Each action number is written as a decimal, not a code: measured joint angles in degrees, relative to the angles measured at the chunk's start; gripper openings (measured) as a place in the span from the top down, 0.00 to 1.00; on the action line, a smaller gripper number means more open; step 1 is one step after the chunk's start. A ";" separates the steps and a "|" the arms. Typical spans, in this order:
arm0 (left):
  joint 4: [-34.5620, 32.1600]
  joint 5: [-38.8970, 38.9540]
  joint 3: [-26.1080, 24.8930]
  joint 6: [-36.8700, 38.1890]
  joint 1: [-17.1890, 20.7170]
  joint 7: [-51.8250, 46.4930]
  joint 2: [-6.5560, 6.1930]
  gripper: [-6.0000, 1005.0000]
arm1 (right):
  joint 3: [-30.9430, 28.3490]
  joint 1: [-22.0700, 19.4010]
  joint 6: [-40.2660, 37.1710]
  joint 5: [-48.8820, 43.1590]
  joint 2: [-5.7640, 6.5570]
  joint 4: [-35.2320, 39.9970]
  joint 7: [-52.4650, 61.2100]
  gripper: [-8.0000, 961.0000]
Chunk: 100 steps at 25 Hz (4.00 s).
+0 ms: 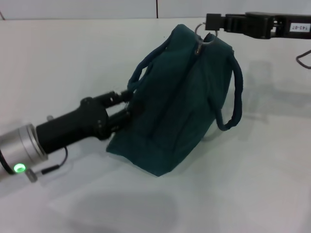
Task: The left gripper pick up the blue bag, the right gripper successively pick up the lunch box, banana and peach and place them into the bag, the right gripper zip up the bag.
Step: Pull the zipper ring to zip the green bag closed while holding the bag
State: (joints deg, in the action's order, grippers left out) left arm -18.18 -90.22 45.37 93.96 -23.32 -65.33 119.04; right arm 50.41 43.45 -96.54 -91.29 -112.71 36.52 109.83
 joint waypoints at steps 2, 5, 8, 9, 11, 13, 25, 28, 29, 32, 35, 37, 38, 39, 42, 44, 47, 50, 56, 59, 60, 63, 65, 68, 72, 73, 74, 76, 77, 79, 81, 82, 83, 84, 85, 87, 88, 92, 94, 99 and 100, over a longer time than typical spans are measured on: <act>-2.55 -0.04 -0.04 -0.15 0.00 -2.61 -0.01 0.69 | 0.02 0.19 -0.07 0.02 -0.33 -0.09 -0.31 0.97; -7.19 -0.47 -0.01 -0.18 -0.35 -8.00 -0.08 0.56 | 0.04 0.49 -0.09 0.01 -0.78 -0.12 -0.49 0.97; -11.55 -1.98 0.35 -0.18 -1.61 -13.72 -0.46 0.45 | 0.04 0.65 -0.10 0.01 -1.16 -0.13 -0.64 0.97; -13.19 -3.27 0.39 -0.28 -2.46 -15.88 -0.50 0.42 | 0.04 0.66 -0.09 0.01 -1.22 -0.14 -0.69 0.97; -13.90 -3.94 0.39 -0.39 -2.87 -16.83 -0.50 0.34 | 0.04 0.67 -0.01 0.02 -1.37 -0.14 -0.87 0.97; -14.78 -5.59 0.41 -0.47 -3.98 -18.19 -0.52 0.29 | 0.04 0.67 0.18 0.03 -1.56 -0.14 -1.03 0.97; -16.28 -7.17 0.25 -0.12 -6.53 -19.91 -0.20 0.26 | 0.03 0.56 0.47 -0.18 -1.73 -0.23 -1.70 0.98; -16.29 -7.20 0.36 0.14 -6.70 -19.82 -0.36 0.31 | 0.03 0.48 0.48 -0.24 -1.73 -0.28 -1.78 0.98; -16.31 -7.32 0.42 0.28 -6.80 -19.79 -0.42 0.33 | 0.03 0.48 0.50 -0.27 -1.76 -0.28 -1.79 0.98; -16.33 -7.71 0.71 0.54 -7.00 -19.56 -0.43 0.44 | 0.03 0.59 0.62 -0.33 -1.85 -0.31 -1.80 0.98; -16.36 -7.91 1.63 0.68 -7.37 -19.07 -0.57 0.57 | 0.03 0.53 0.85 -0.37 -1.91 -0.35 -1.81 0.97; -16.36 -7.95 1.96 0.71 -7.44 -19.05 -0.65 0.62 | 0.04 0.52 1.08 -0.37 -1.94 -0.39 -1.81 0.97; -16.36 -8.02 2.36 0.75 -7.53 -19.01 -0.71 0.65 | 0.04 0.51 1.35 -0.39 -1.96 -0.43 -1.81 0.97; -16.36 -8.07 2.85 0.81 -7.64 -18.86 -0.78 0.67 | 0.06 0.48 1.72 -0.44 -1.98 -0.52 -1.81 0.97; -16.36 -8.15 3.51 1.37 -7.80 -18.30 -0.81 0.74 | 0.19 0.38 2.69 -0.53 -1.98 -0.88 -1.86 0.98; -16.36 -8.20 3.53 1.96 -7.82 -18.15 -0.87 0.76 | 0.40 0.31 3.37 -0.54 -1.97 -0.96 -1.89 0.98; -16.36 -8.29 3.59 2.76 -7.81 -18.07 -1.13 0.79 | 0.65 0.22 4.10 -0.57 -1.76 -0.97 -1.91 0.98; -16.29 -8.44 3.98 3.17 -7.77 -18.06 -1.39 0.82 | 0.66 0.22 4.38 -0.58 -1.66 -0.97 -1.91 0.98; -16.20 -9.33 4.07 3.30 -7.79 -18.06 -1.44 0.85 | 0.67 0.22 4.78 -0.59 -1.51 -0.97 -1.91 0.98; -16.07 -9.44 3.99 3.30 -7.79 -18.06 -1.45 0.87 | 0.65 0.23 4.95 -0.59 -1.46 -0.97 -1.91 0.98; -16.07 -9.44 3.93 3.29 -7.75 -18.07 -1.45 0.87 | 0.65 0.23 4.93 -0.59 -1.44 -0.97 -1.90 0.98; -16.16 -9.45 3.80 3.25 -7.54 -18.07 -1.45 0.87 | 0.58 0.06 4.52 -0.45 -1.38 -0.96 -1.90 0.98; -16.12 -9.53 3.84 3.22 -7.45 -18.07 -1.45 0.87 | 0.48 -0.01 4.48 -0.38 -1.36 -0.95 -1.89 0.98; -16.03 -9.74 3.83 3.06 -7.30 -18.07 -1.45 0.87 | 0.28 -0.31 4.28 -0.26 -1.29 -0.81 -1.78 0.98; -16.04 -9.70 3.74 2.78 -6.89 -18.08 -1.45 0.87 | 0.13 -0.59 3.84 -0.10 -1.26 -0.53 -1.61 0.98; -16.05 -9.73 3.80 2.71 -6.85 -18.08 -1.45 0.87 | 0.12 -0.64 3.79 -0.07 -1.27 -0.52 -1.58 0.98; -16.07 -9.89 3.88 2.65 -6.84 -18.09 -1.45 0.87 | 0.12 -0.64 3.79 -0.07 -1.27 -0.52 -1.58 0.98; -16.07 -10.50 3.91 2.63 -6.83 -18.15 -1.49 0.87 | 0.10 -0.73 3.81 -0.01 -1.26 -0.50 -1.57 0.98; -16.07 -10.87 3.91 2.64 -6.82 -18.18 -1.52 0.87 | 0.10 -0.73 3.87 0.00 -1.26 -0.51 -1.57 0.98; -16.03 -11.17 3.98 2.78 -6.82 -18.17 -1.68 0.87 | 0.10 -0.74 4.11 0.02 -1.19 -0.62 -1.61 0.98; -15.94 -11.51 4.08 3.03 -6.82 -18.11 -1.90 0.87 | 0.10 -0.74 4.32 0.02 -1.09 -0.76 -1.70 0.98; -15.92 -11.63 4.09 3.12 -6.82 -18.10 -1.96 0.87 | 0.10 -0.74 4.47 0.00 -1.03 -0.78 -1.74 0.98; -15.91 -11.82 4.11 3.29 -6.80 -18.09 -1.97 0.87 | 0.11 -0.74 4.67 -0.08 -1.01 -0.79 -1.76 0.98; -15.89 -11.89 4.12 3.45 -6.78 -18.09 -2.01 0.87 | 0.14 -0.74 4.92 -0.20 -0.98 -0.79 -1.79 0.98; -15.86 -11.91 4.12 3.63 -6.74 -18.09 -2.05 0.87 | 0.19 -0.74 5.11 -0.27 -0.96 -0.79 -1.80 0.98; -15.86 -12.00 4.12 3.93 -6.71 -18.08 -2.13 0.87 | 0.40 -0.74 5.67 -0.37 -0.92 -0.79 -1.83 0.98; -15.86 -12.09 4.12 4.22 -6.72 -18.07 -2.17 0.87 | 0.51 -0.74 5.93 -0.37 -0.86 -0.78 -1.84 0.98; -15.85 -12.66 4.12 5.74 -6.93 -17.55 -2.35 0.87 | 0.63 -0.74 6.76 -0.41 -0.69 -0.70 -1.86 0.99; -15.84 -12.84 4.12 6.21 -7.02 -17.46 -2.48 0.87 | 0.67 -0.74 7.12 -0.48 -0.65 -0.66 -1.86 0.99; -15.74 -12.93 4.19 6.82 -6.90 -17.46 -2.70 0.87 | 0.74 -0.74 8.94 -1.70 -0.64 -0.56 -1.97 0.99; -15.74 -12.95 4.20 7.09 -6.87 -17.46 -2.76 0.87 | 0.74 -0.74 9.22 -1.90 -0.64 -0.53 -1.97 0.99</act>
State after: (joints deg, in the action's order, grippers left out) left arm -33.92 -103.17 49.56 101.05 -30.19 -82.79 116.28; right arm 51.15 42.71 -87.32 -93.18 -113.35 35.99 107.86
